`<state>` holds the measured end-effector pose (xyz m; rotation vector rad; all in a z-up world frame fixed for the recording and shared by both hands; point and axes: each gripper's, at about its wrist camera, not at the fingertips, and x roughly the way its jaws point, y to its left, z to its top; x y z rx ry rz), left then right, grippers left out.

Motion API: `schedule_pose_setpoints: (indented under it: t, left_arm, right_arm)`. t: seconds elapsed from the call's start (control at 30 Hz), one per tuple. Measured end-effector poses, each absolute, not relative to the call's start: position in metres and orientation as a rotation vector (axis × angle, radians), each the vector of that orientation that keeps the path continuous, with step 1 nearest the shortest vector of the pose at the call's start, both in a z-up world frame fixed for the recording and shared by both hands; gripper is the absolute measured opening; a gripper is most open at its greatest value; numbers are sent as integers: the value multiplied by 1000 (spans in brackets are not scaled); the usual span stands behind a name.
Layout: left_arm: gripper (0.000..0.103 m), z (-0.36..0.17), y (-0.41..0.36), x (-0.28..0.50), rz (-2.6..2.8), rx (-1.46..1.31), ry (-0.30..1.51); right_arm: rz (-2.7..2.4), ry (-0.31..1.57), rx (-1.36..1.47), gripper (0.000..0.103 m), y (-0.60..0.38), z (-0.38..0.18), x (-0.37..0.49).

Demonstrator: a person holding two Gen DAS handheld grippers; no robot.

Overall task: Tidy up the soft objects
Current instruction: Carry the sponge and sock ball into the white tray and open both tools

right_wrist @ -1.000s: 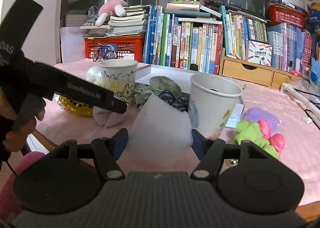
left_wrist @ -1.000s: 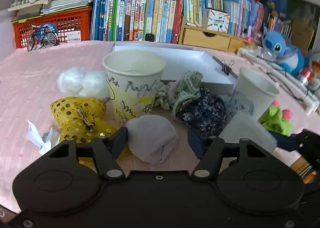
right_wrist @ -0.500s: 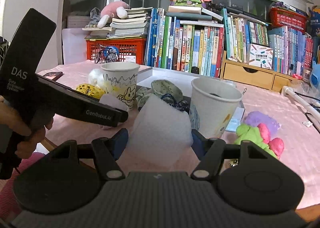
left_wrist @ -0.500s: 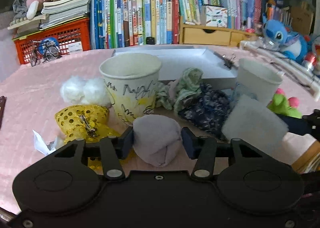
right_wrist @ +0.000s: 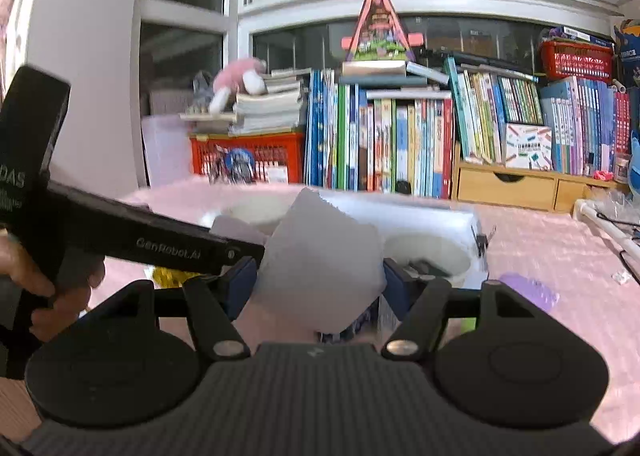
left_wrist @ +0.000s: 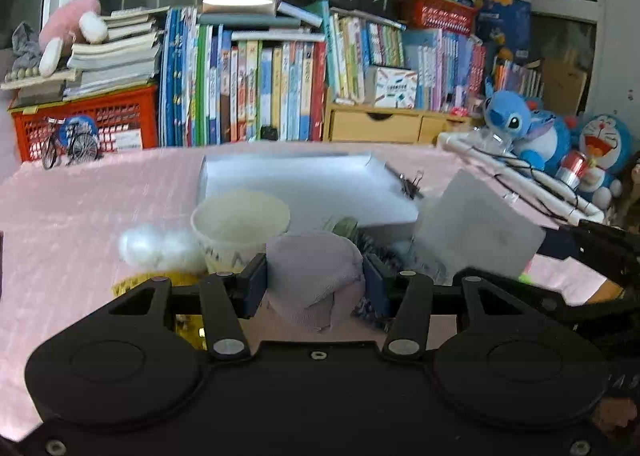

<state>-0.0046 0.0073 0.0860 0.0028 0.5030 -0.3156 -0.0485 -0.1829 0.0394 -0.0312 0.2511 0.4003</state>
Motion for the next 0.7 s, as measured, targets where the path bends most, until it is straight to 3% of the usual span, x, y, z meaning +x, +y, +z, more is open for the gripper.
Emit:
schedule_pose_setpoints:
  t: [0.33,0.7]
  left_arm:
    - [49,115,11,13,-318,4,452]
    - [49,140,27,78,-303,-34,509]
  right_arm:
    - [362,193,-18,70,-197,66,-31]
    - [337,292,42,70,-215,84,25]
